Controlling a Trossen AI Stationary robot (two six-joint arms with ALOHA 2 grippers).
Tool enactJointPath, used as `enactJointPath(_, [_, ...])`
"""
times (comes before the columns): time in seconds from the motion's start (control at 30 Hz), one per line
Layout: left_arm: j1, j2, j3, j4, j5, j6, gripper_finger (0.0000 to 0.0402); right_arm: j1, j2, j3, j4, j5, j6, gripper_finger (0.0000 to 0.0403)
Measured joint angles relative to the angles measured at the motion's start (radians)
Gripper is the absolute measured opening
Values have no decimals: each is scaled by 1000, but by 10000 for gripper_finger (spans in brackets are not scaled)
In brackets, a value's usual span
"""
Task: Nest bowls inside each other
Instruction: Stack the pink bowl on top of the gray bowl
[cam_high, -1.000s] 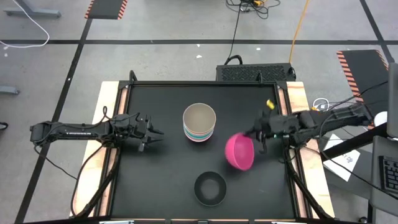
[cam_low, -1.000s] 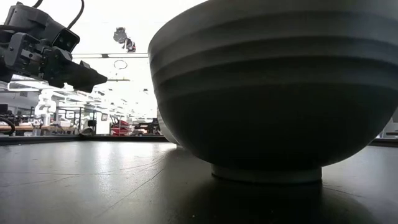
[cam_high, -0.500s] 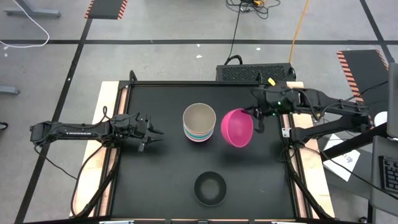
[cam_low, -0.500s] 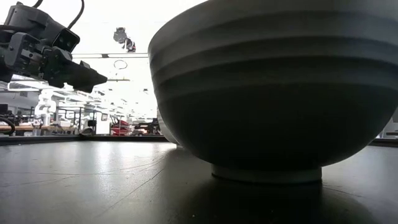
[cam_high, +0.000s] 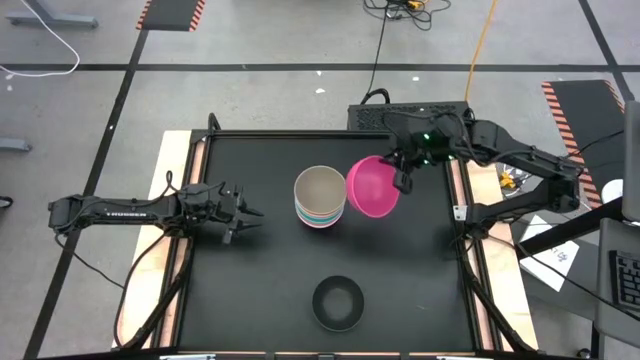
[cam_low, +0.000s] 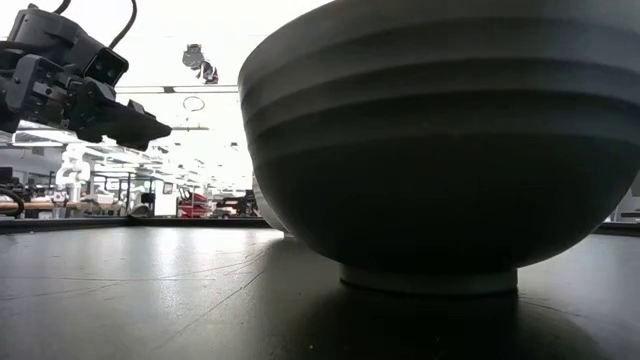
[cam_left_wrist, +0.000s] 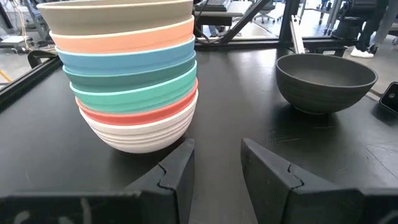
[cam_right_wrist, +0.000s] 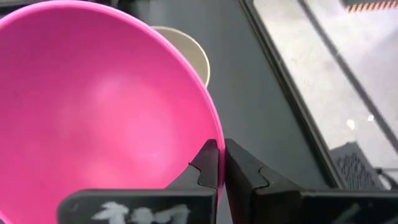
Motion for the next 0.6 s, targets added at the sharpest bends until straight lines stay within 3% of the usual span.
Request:
enactJointPath(0.23, [0, 0, 0, -12, 0, 0, 131, -56, 94, 114, -78, -69, -32, 0])
enactJointPath(0.6, [0, 0, 0, -11, 0, 1, 131, -61, 176, 239, -115, -66, -70, 1])
